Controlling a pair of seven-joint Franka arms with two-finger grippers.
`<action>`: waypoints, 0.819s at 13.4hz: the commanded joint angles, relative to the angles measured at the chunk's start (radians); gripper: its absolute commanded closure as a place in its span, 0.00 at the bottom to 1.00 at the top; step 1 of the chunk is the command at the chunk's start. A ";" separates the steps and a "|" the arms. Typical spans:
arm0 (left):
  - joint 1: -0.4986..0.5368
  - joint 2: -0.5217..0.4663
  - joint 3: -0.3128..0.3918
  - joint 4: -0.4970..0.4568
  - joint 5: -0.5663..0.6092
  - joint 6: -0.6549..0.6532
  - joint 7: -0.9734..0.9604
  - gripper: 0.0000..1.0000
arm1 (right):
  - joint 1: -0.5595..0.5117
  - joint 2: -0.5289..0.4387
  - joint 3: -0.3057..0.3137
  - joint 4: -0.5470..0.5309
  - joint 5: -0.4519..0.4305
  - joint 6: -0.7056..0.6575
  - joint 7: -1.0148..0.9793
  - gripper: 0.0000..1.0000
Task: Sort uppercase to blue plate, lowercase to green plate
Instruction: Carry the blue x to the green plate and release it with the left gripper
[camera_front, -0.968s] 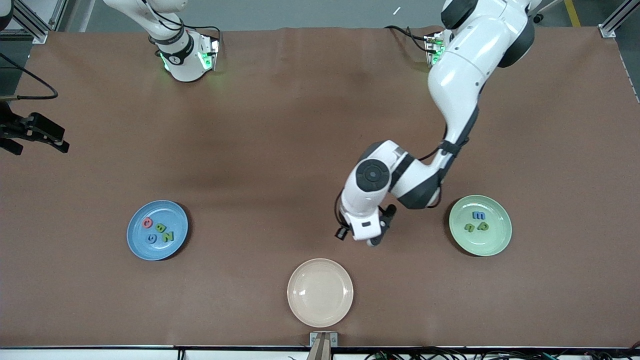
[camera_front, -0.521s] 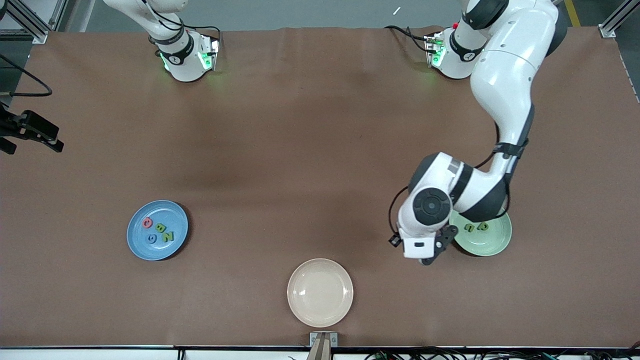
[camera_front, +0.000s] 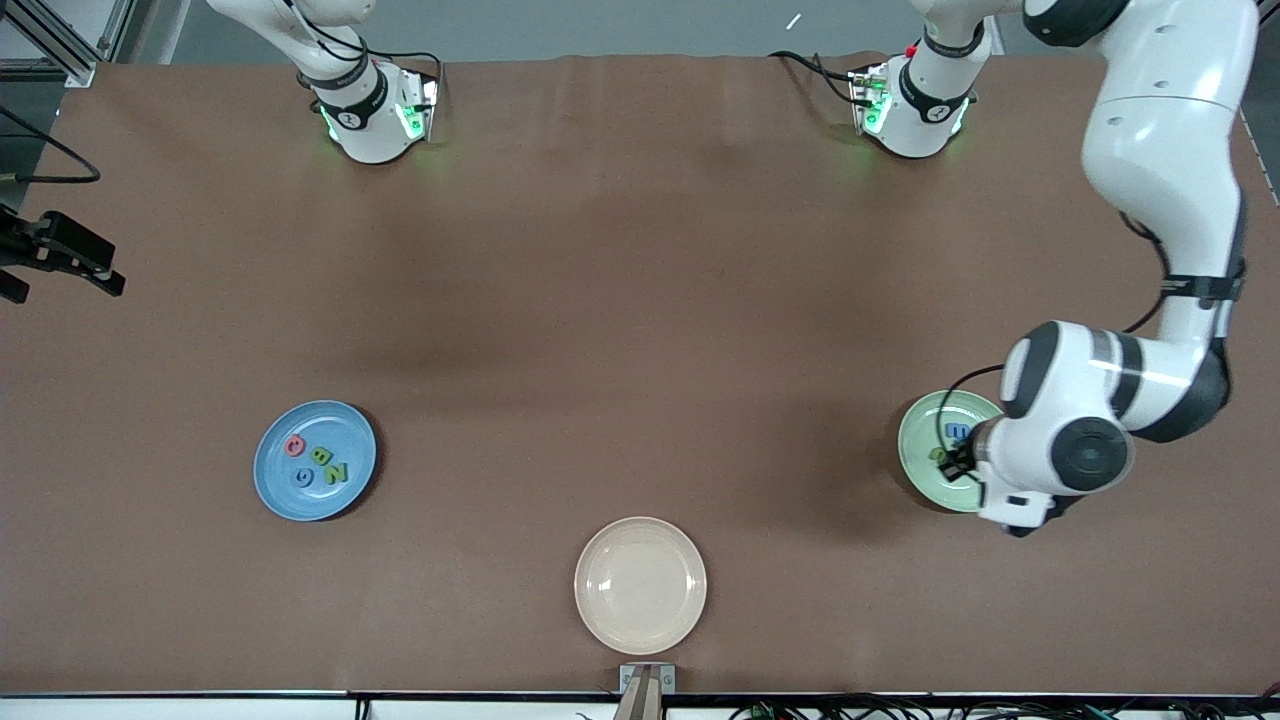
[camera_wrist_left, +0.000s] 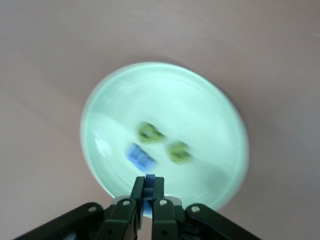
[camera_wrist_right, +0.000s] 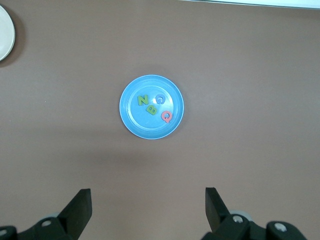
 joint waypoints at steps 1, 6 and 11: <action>0.045 -0.019 -0.014 -0.066 0.007 0.047 0.024 0.84 | -0.016 0.010 0.007 0.032 -0.006 -0.009 -0.018 0.00; 0.054 -0.018 -0.017 -0.065 -0.027 0.086 0.018 0.00 | -0.016 0.035 0.007 0.085 -0.005 -0.017 -0.016 0.00; 0.058 -0.131 -0.141 -0.039 -0.017 0.011 0.076 0.00 | -0.016 0.035 0.007 0.085 -0.006 -0.017 -0.018 0.00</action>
